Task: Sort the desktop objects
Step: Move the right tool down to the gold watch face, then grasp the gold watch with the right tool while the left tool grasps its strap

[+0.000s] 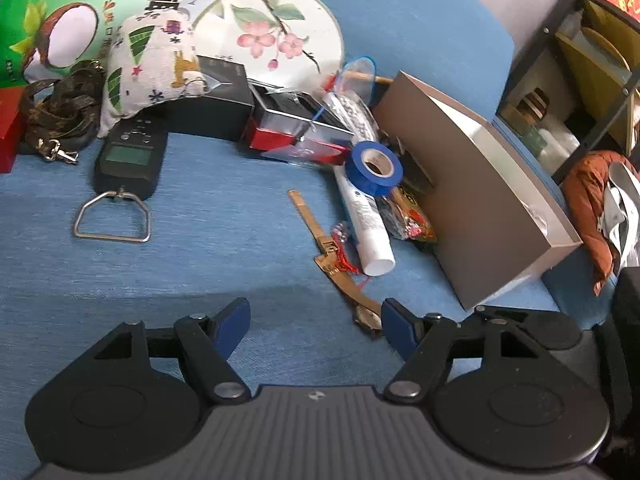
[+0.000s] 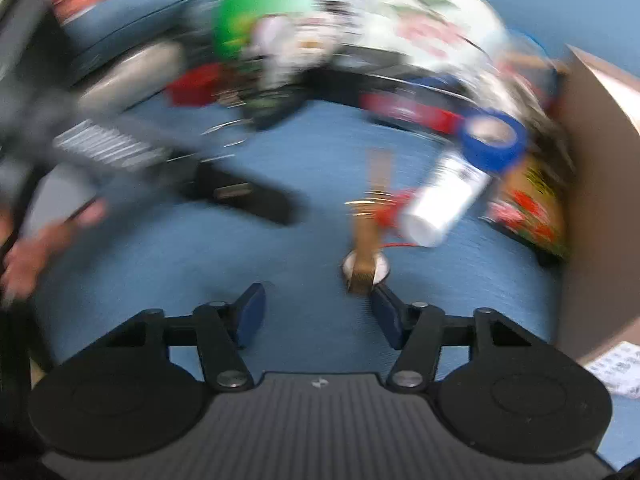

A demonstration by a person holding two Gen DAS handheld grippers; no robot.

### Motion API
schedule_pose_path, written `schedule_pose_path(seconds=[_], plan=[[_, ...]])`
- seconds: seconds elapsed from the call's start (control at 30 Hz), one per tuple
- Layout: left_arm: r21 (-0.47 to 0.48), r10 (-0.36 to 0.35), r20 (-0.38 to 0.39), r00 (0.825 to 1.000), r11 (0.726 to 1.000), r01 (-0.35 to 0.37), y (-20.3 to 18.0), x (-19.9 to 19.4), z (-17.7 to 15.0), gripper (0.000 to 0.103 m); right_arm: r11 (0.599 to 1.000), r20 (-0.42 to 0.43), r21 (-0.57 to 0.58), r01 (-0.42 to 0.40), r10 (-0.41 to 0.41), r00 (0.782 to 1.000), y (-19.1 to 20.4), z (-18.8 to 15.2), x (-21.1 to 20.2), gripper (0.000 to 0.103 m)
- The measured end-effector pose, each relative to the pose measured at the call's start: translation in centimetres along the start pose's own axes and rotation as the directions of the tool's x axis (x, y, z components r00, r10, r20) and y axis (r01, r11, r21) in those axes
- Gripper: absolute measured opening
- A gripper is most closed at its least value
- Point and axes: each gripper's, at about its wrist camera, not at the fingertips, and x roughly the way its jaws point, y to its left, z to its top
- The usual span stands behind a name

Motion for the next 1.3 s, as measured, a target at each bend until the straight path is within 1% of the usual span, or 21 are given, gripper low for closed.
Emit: schedule_pose_path(seconds=[0.03, 0.07, 0.13, 0.17, 0.2, 0.23, 0.3, 0.33, 0.37, 0.43, 0.5, 0.63, 0.67, 0.73, 0.83, 0.9, 0.97, 1.0, 1.03, 1.17, 1.3], plan=[[0.004, 0.001, 0.000, 1.000, 1.000, -0.001, -0.1, -0.1, 0.0, 0.074, 1.000, 0.010, -0.019, 0.009, -0.009, 1.000, 0.4, 0.0, -0.3, 0.047], [0.005, 0.001, 0.001, 1.000, 1.000, -0.001, -0.1, -0.2, 0.0, 0.074, 1.000, 0.024, 0.006, 0.025, -0.025, 0.999, 0.2, 0.1, -0.4, 0.045], [0.002, -0.001, 0.004, 1.000, 1.000, 0.001, 0.0, -0.3, 0.1, 0.074, 0.994, 0.057, 0.079, 0.079, -0.084, 0.995, -0.9, 0.5, -0.4, 0.045], [-0.001, -0.001, 0.007, 1.000, 1.000, 0.001, 0.0, -0.3, 0.1, 0.074, 0.988, 0.054, 0.110, 0.105, -0.111, 0.992, -1.5, 0.7, -0.2, 0.046], [-0.006, -0.002, 0.007, 1.000, 1.000, 0.002, 0.0, -0.3, 0.2, 0.074, 0.986, 0.051, 0.127, 0.109, -0.116, 0.992, -2.1, 0.9, 0.0, 0.046], [-0.010, -0.005, 0.005, 1.000, 1.000, 0.005, -0.1, -0.2, 0.2, 0.074, 0.986, 0.053, 0.131, 0.100, -0.107, 0.993, -2.3, 1.0, 0.4, 0.046], [-0.008, -0.014, -0.006, 1.000, 1.000, 0.014, -0.2, -0.2, 0.1, 0.068, 0.987, 0.055, 0.120, 0.105, -0.112, 0.992, -2.1, 1.0, 1.2, 0.045], [-0.005, -0.020, -0.016, 1.000, 1.000, 0.020, -0.3, -0.3, 0.1, 0.064, 0.988, 0.063, 0.111, 0.112, -0.119, 0.991, -1.8, 0.9, 1.6, 0.039], [-0.001, -0.026, -0.026, 0.999, 1.000, 0.026, -0.4, -0.4, -0.1, 0.062, 0.988, 0.072, 0.104, 0.111, -0.119, 0.990, -1.4, 0.7, 1.5, 0.026], [0.003, -0.037, -0.041, 0.998, 0.999, 0.037, -0.6, -0.5, -0.5, 0.062, 0.992, 0.065, 0.058, 0.109, -0.113, 0.991, -0.3, 0.3, 0.8, 0.025], [0.007, -0.054, -0.067, 0.996, 0.998, 0.055, -0.9, -0.4, -1.0, 0.062, 0.996, 0.056, 0.007, 0.088, -0.088, 0.995, 0.9, -0.3, -0.3, 0.025], [0.028, -0.097, -0.117, 0.988, 0.995, 0.101, -2.2, -0.1, -2.1, 0.062, 1.000, 0.054, -0.002, 0.026, -0.026, 0.998, 2.5, -2.3, -2.5, 0.025], [0.045, -0.088, -0.122, 0.989, 0.995, 0.094, -2.7, 0.2, -2.2, 0.062, 1.000, 0.057, 0.001, 0.022, -0.022, 0.998, 2.8, -2.8, -3.0, 0.025], [0.078, -0.046, -0.127, 0.991, 0.995, 0.056, -3.7, 0.8, -2.2, 0.062, 1.000, 0.064, 0.014, 0.021, -0.022, 0.998, 3.3, -3.6, -3.8, 0.025], [0.102, -0.008, -0.143, 0.990, 0.995, 0.022, -4.9, 1.9, -1.7, 0.062, 1.000, 0.070, 0.012, 0.027, -0.028, 0.997, 3.9, -4.2, -4.3, 0.026], [0.129, 0.028, -0.150, 0.988, 0.992, -0.009, -5.7, 2.8, -1.6, 0.058, 0.999, 0.072, -0.004, 0.039, -0.039, 0.997, 4.3, -4.2, -4.3, 0.026], [0.185, 0.086, -0.143, 0.986, 0.981, -0.059, -6.3, 3.0, -1.7, 0.034, 0.999, 0.077, -0.003, 0.044, -0.043, 0.996, 4.4, -4.3, -4.4, 0.026], [0.216, 0.118, -0.137, 0.984, 0.973, -0.087, -6.6, 3.1, -1.9, 0.030, 0.999, 0.080, 0.001, 0.043, -0.043, 0.996, 4.4, -4.4, -4.5, 0.026], [0.225, 0.130, -0.135, 0.982, 0.969, -0.098, -6.7, 3.2, -1.9, 0.027, 0.999, 0.083, 0.008, 0.044, -0.045, 0.996, 4.3, -4.5, -4.5, 0.026], [0.198, 0.136, -0.140, 0.981, 0.974, -0.107, -6.3, 3.0, -1.7, 0.027, 0.998, 0.088, 0.029, 0.062, -0.064, 0.994, 4.5, -4.6, -4.4, 0.026], [0.186, 0.138, -0.120, 0.983, 0.976, -0.114, -6.3, 3.5, -1.8, 0.028, 0.996, 0.091, 0.031, 0.087, -0.090, 0.992, 4.9, -4.6, -4.2, 0.027]])
